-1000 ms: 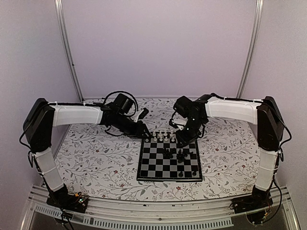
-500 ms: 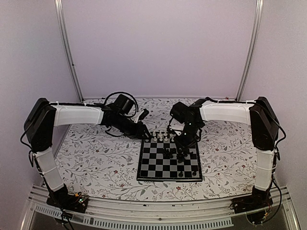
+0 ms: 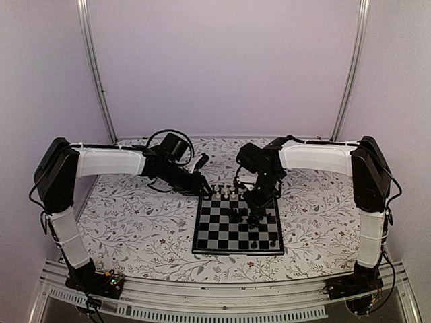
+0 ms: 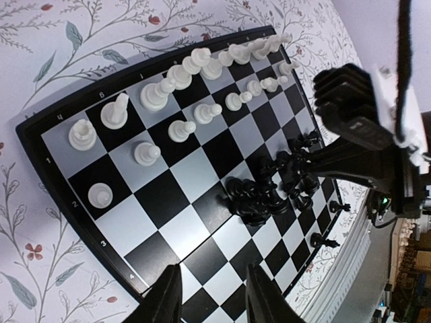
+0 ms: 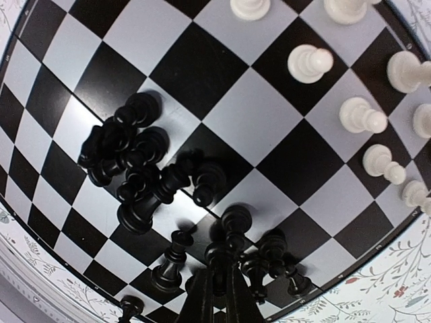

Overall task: Set up the chess pieces on the board
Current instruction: Pick up the chess piece from the chessboard, then place the chess piece on the chessboard, then pick up the chess piece from the chessboard, then place the chess piece on the chessboard.

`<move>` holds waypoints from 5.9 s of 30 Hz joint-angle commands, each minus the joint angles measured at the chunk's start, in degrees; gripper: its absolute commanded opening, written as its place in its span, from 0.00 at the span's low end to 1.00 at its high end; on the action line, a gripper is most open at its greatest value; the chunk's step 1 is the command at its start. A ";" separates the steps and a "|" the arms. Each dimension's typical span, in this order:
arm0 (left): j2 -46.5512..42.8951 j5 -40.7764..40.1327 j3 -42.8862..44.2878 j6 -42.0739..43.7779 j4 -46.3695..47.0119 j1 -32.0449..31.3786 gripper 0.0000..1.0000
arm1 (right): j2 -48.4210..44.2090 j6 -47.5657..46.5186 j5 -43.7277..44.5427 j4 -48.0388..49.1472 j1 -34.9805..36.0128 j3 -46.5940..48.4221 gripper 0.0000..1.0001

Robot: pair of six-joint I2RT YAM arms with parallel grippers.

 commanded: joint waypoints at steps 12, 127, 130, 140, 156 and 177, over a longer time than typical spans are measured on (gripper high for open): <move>0.09 -0.63 -1.47 0.32 0.08 -0.48 0.35 | -8.55 3.97 0.96 -7.19 7.00 0.35 0.02; 0.89 0.64 0.66 0.01 -1.00 -0.31 0.36 | -3.16 0.71 0.62 1.06 -3.77 -6.31 0.12; 0.64 0.34 0.42 0.09 -0.99 -0.30 0.36 | -5.56 1.09 2.25 -1.47 -2.74 -4.87 0.10; -3.37 -1.28 -2.40 -0.08 -0.67 0.31 0.35 | -9.37 4.27 2.83 -7.26 5.48 2.31 0.10; -17.33 -12.83 -16.22 -9.39 -2.42 6.09 0.37 | 10.22 0.97 -0.31 -10.49 20.96 25.81 0.09; -30.73 -14.28 -25.65 -10.17 -4.66 7.70 0.38 | 22.96 4.22 3.43 -13.04 23.41 33.34 0.09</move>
